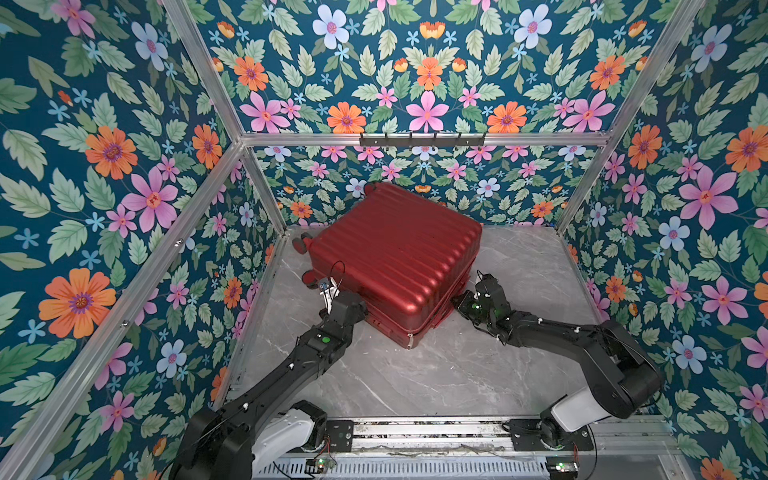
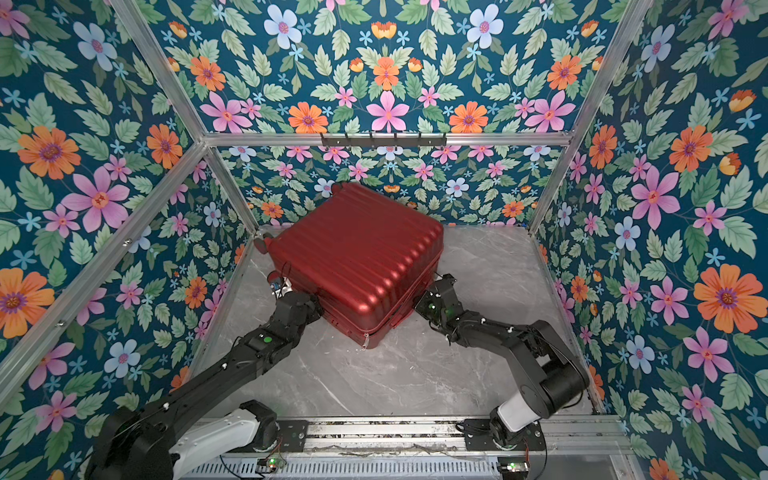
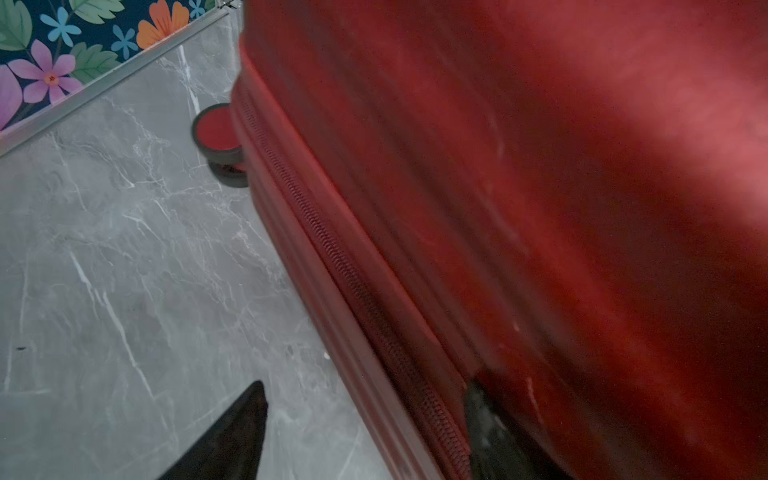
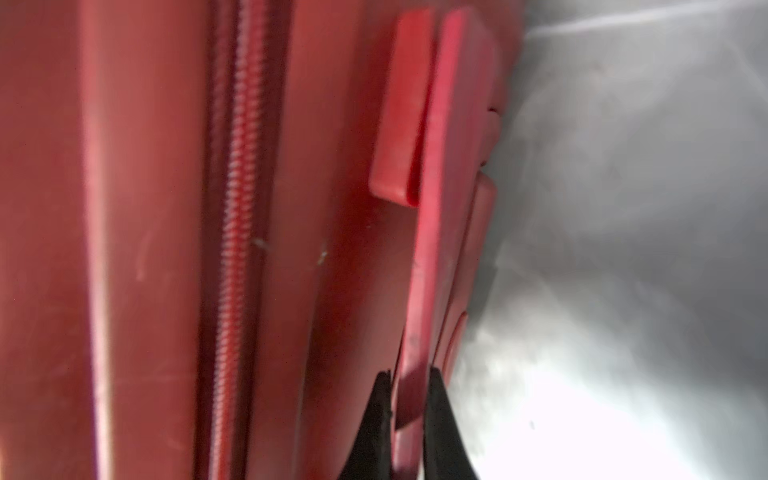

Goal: Pack the luggage
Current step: 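Rotate the suitcase with both grippers, turning it toward the far wall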

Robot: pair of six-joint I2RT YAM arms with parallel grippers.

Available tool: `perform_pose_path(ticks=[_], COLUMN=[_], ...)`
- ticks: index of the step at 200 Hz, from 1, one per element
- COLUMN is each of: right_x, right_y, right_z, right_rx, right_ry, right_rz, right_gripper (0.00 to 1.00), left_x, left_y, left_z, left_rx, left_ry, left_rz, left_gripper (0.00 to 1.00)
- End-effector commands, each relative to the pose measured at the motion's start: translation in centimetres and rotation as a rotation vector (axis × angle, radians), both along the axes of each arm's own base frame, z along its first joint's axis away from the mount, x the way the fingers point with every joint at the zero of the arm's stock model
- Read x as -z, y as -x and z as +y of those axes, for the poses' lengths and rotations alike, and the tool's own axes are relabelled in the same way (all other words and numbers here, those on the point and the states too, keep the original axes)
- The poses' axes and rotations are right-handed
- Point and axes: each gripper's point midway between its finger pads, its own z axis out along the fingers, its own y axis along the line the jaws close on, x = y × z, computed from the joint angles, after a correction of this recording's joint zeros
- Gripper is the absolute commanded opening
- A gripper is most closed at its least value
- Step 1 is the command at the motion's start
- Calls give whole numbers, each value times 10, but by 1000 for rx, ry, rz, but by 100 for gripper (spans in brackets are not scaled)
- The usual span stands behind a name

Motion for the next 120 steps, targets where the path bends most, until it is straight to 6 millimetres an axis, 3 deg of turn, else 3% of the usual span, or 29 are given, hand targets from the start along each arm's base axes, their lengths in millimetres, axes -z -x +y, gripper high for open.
perform_pose_path(ticks=[1,25,64,93,120], right_x=[-7,-15,-15,-22,-49], right_y=[48,71,92,105,117], right_z=[44,59,63,46,28], right_rx=[-199,-213,-253,-301,-395], right_ry=[-8,48,149,232,319], right_rz=[11,-18,-19,-34,-145], right_gripper=[0,15,55,63,69], left_x=[-25,-27,-30,-33,-34], left_y=[-26,-39,-50,-55,-63], left_z=[-28,-26,-17,-10,-12], left_rx=[111,121,136,150,172], left_ry=[101,115,124,124,128], left_rz=[-104,-115,-131,-140,-139], left_gripper=[75,75,76,76,76])
